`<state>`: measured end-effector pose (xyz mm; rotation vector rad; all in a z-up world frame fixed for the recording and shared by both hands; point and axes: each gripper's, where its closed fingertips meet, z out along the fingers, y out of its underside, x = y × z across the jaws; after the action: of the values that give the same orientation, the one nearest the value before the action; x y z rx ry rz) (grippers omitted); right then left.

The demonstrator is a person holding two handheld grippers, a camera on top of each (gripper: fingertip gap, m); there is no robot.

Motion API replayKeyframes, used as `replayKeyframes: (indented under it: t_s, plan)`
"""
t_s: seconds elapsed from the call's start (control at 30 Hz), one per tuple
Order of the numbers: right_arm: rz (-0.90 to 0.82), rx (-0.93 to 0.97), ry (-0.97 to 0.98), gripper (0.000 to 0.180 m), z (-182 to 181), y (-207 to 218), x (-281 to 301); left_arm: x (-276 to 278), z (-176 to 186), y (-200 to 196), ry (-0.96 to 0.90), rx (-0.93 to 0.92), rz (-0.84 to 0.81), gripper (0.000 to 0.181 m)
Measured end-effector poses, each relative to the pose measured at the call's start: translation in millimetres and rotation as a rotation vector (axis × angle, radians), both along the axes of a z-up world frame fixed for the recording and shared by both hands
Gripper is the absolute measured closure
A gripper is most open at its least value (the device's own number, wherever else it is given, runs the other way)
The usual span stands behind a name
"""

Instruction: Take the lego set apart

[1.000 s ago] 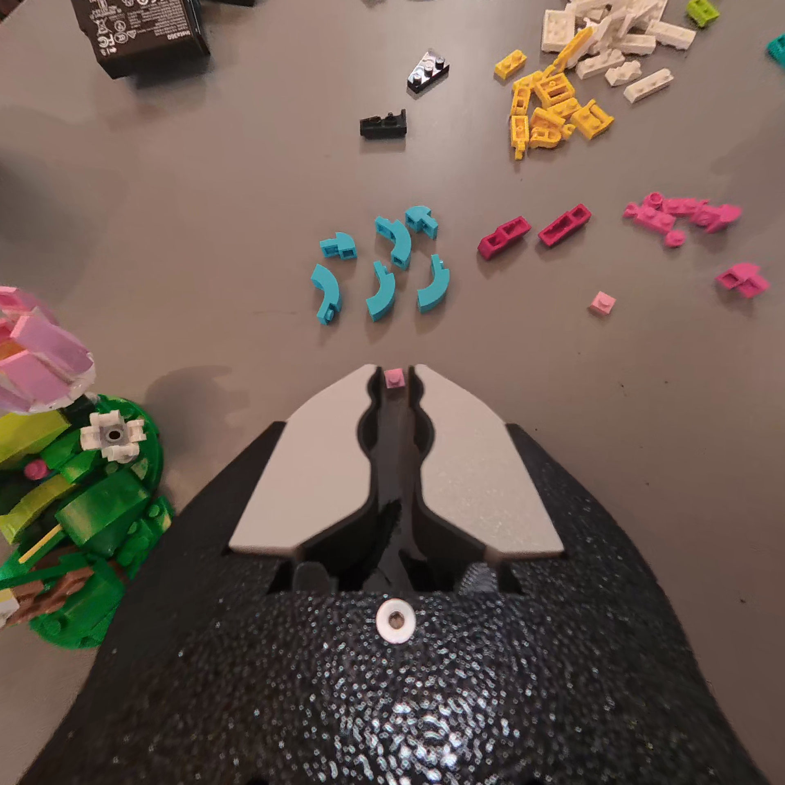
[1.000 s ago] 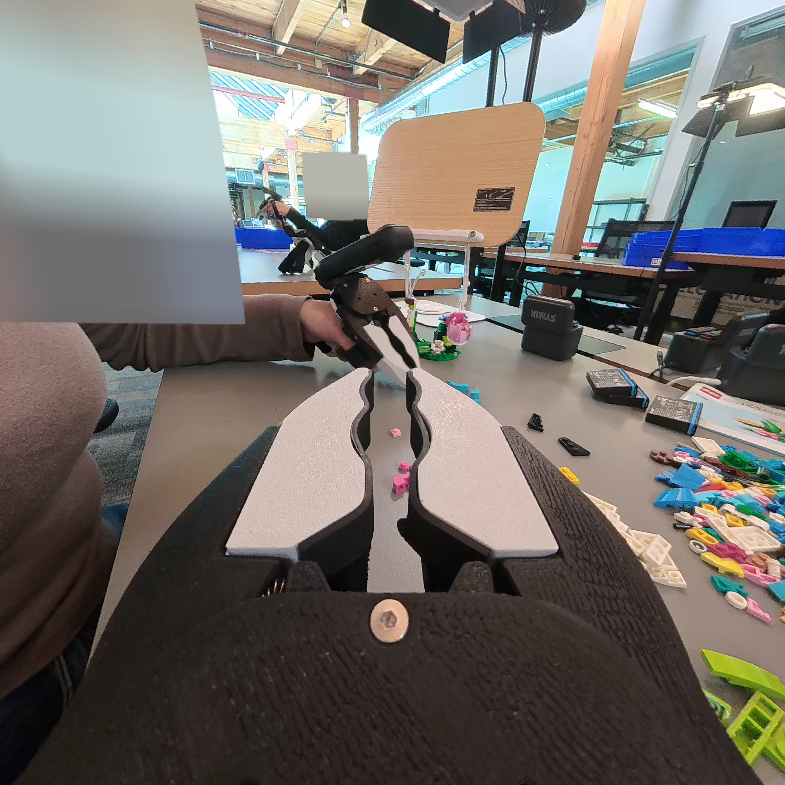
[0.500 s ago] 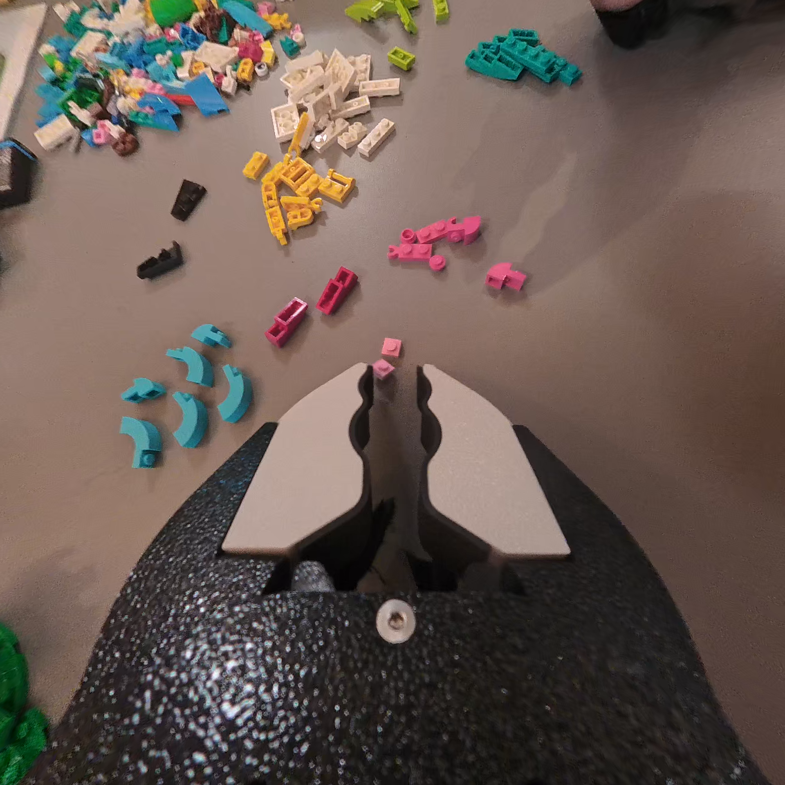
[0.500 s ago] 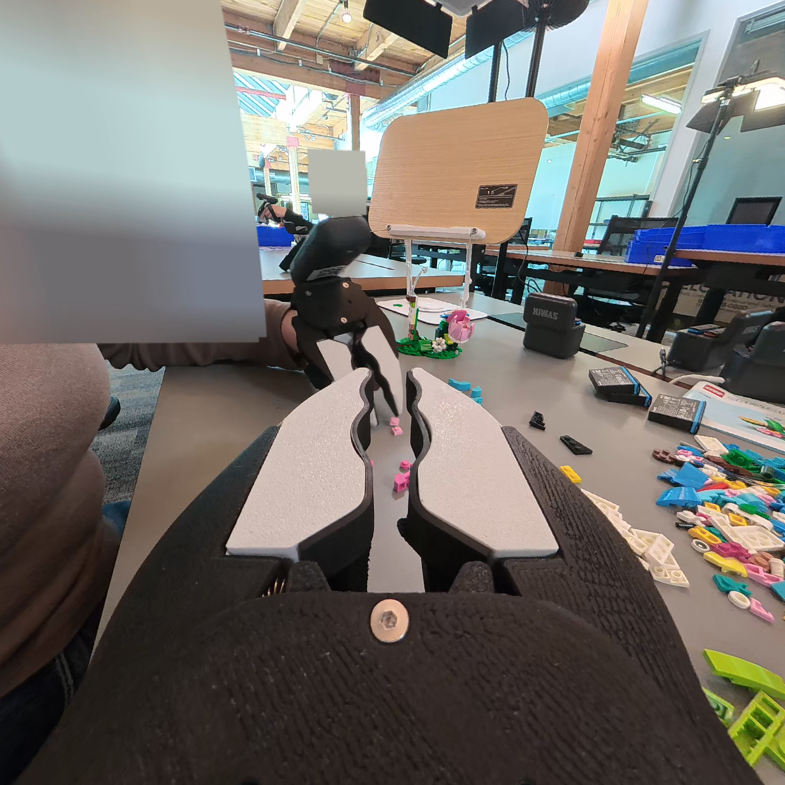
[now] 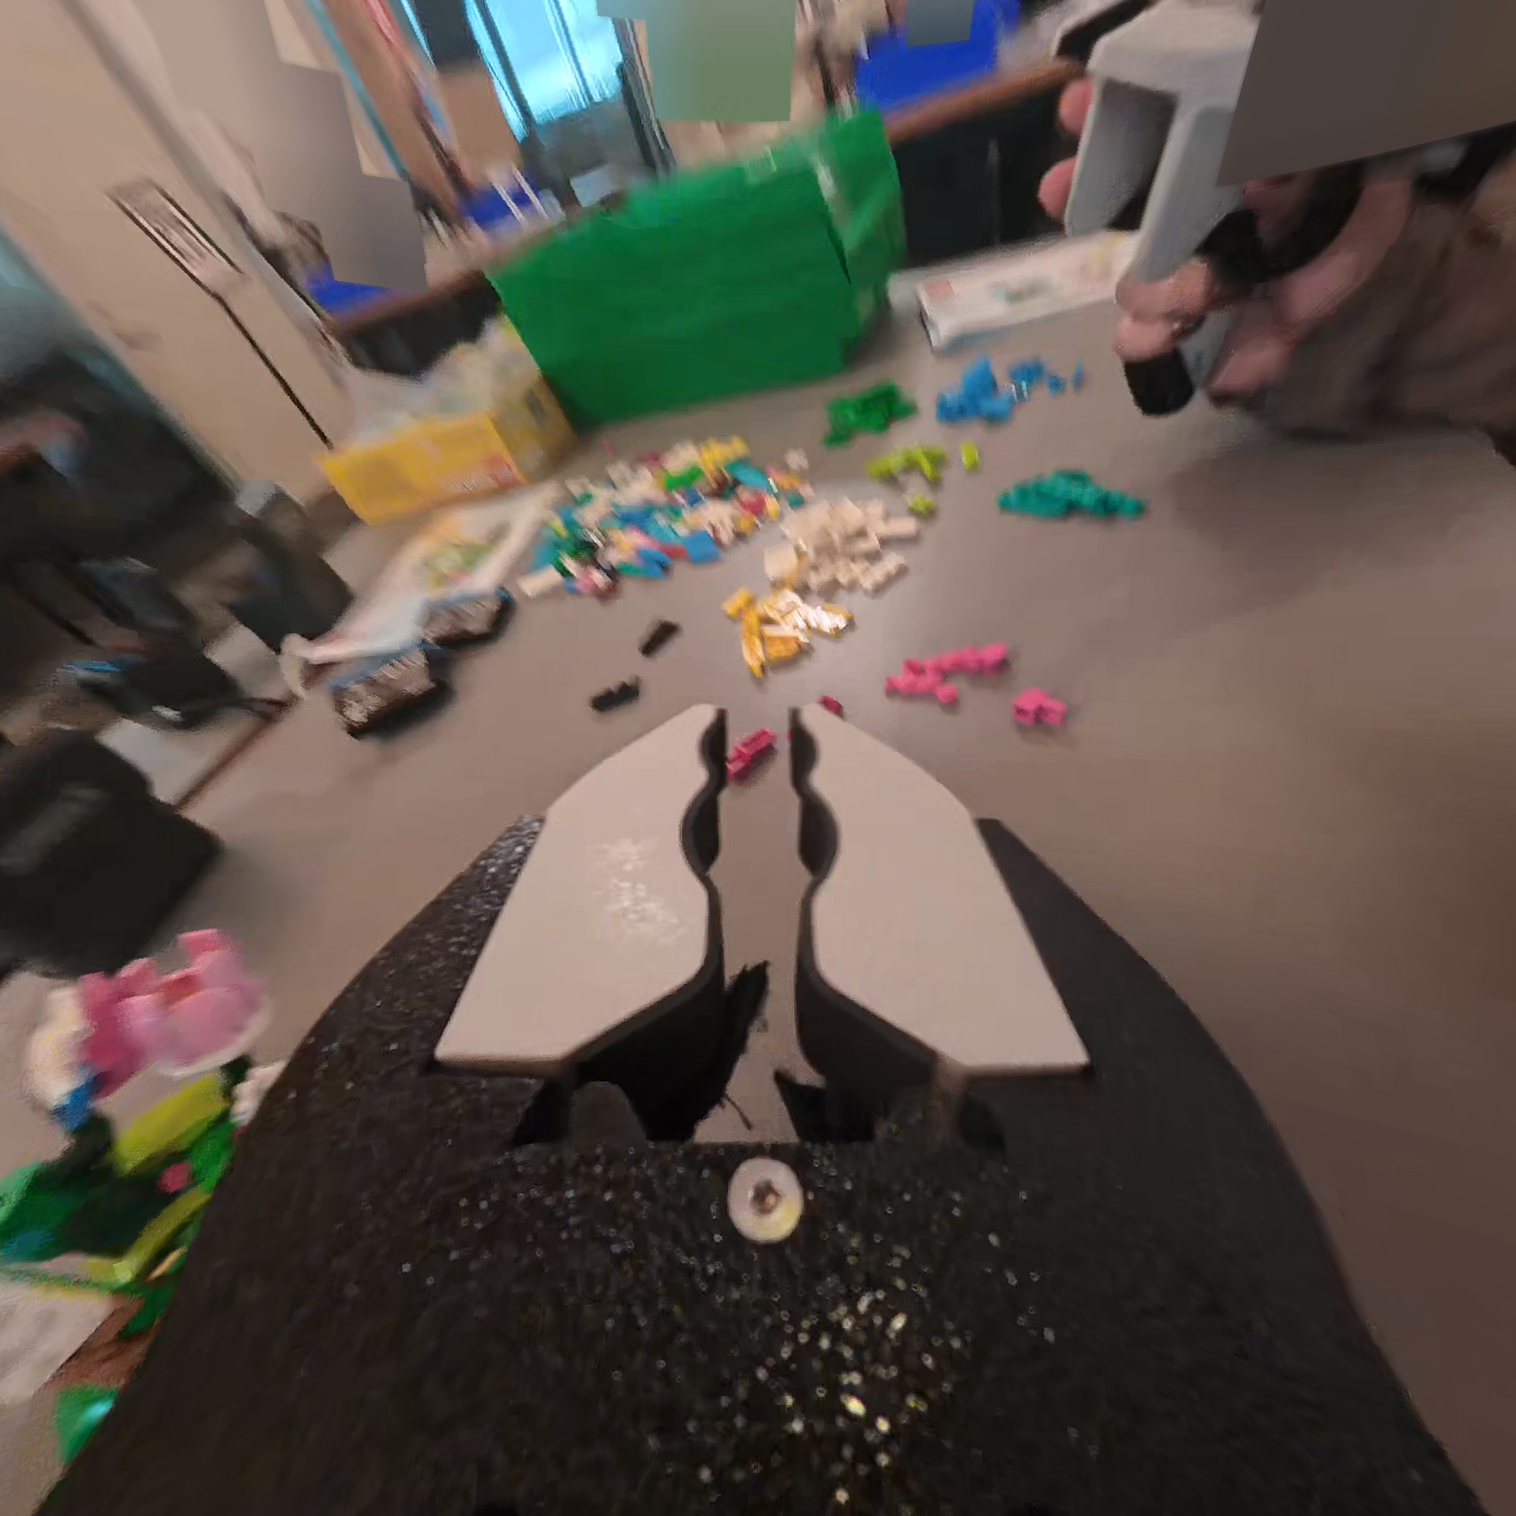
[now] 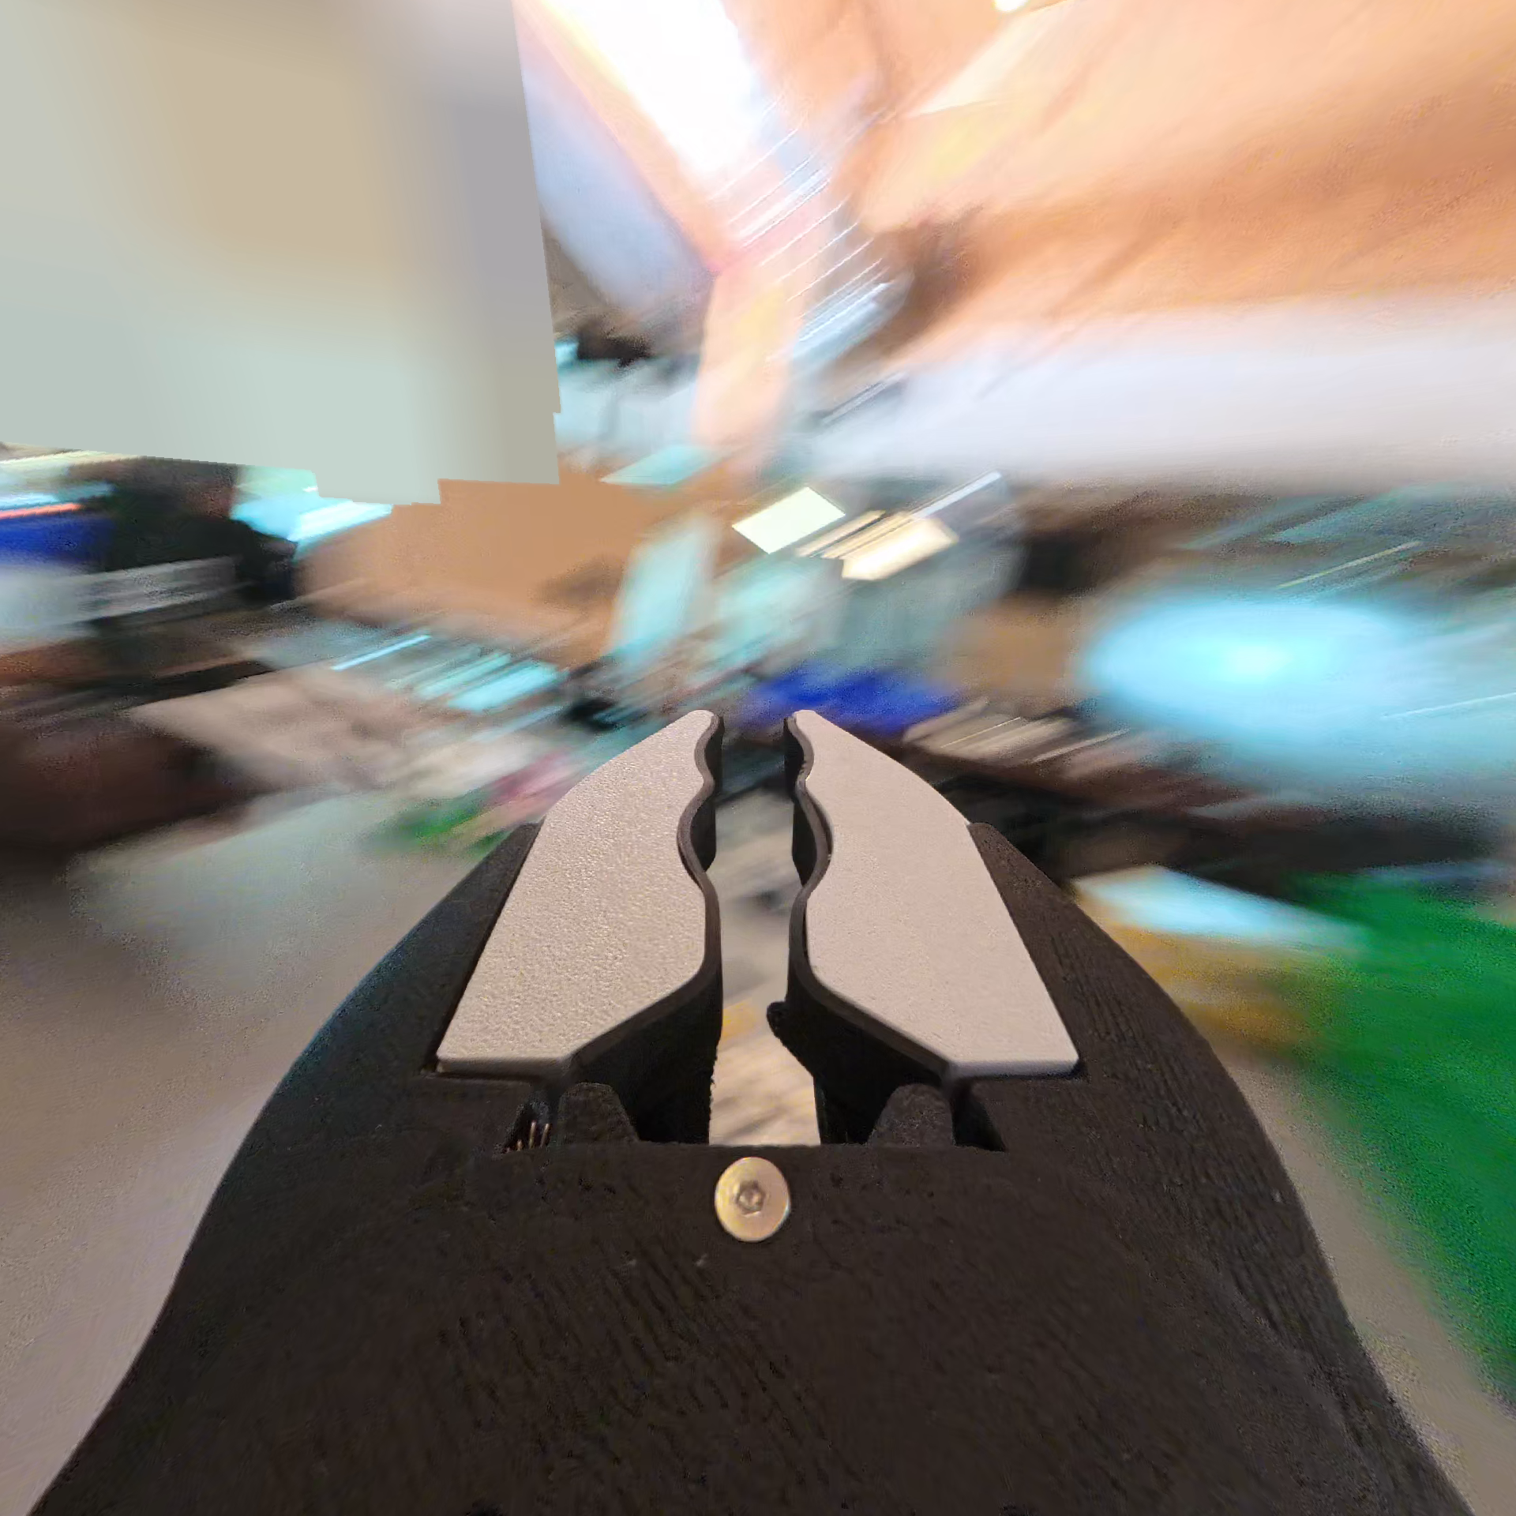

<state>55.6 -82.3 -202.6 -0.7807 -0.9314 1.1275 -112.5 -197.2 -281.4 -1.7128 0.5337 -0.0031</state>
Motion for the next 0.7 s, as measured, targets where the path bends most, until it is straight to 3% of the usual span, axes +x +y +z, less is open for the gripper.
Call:
replayKeyframes:
  t_s: [0.1, 0.27, 0.7]
  plan:
    - [-0.355, -0.018, 0.201, 0.171, 21.7, 44.8, 46.6, -18.7, 17.5, -16.0, -0.009, 0.126, 0.099, 0.179]
    - [-0.704, -0.062, 0.230, 0.174, 21.1, 82.6, 85.8, -42.5, 14.0, -26.3, -0.008, 0.164, 0.235, 0.181]
    - [-0.734, -0.087, 0.152, 0.177, 9.4, 94.5, 77.7, -40.7, 9.2, -31.2, -0.225, 0.113, 0.165, 0.181]
